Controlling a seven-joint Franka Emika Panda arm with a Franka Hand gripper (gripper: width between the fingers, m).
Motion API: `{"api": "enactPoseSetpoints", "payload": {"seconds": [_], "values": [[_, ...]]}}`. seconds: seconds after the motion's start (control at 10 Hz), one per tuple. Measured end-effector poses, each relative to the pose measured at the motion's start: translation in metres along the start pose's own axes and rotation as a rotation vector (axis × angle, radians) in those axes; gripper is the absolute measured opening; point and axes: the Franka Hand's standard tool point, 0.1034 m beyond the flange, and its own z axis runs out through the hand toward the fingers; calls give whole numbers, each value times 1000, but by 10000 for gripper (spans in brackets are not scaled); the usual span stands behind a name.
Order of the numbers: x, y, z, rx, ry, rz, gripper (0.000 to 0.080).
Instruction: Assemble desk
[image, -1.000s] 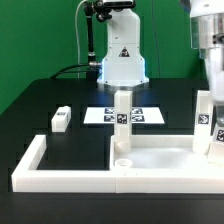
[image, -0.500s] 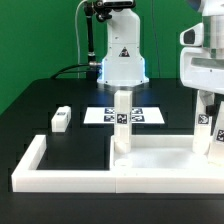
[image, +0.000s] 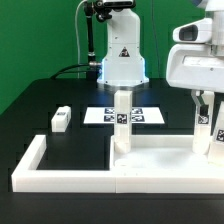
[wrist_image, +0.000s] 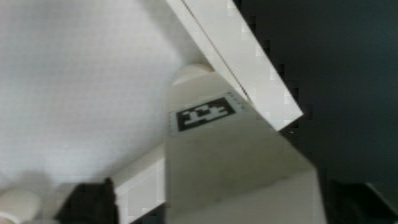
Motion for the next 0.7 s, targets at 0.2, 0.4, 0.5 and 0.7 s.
{"api": "enactPoseSetpoints", "payload": {"seconds": [0.2, 0.4, 0.5, 0.7], "values": [[0, 0, 0, 1, -1, 95, 358], [1, 3, 1, -4, -2, 245, 292], [7, 9, 1, 9, -11, 337, 292], [10, 16, 3, 17, -50, 705, 292]]}}
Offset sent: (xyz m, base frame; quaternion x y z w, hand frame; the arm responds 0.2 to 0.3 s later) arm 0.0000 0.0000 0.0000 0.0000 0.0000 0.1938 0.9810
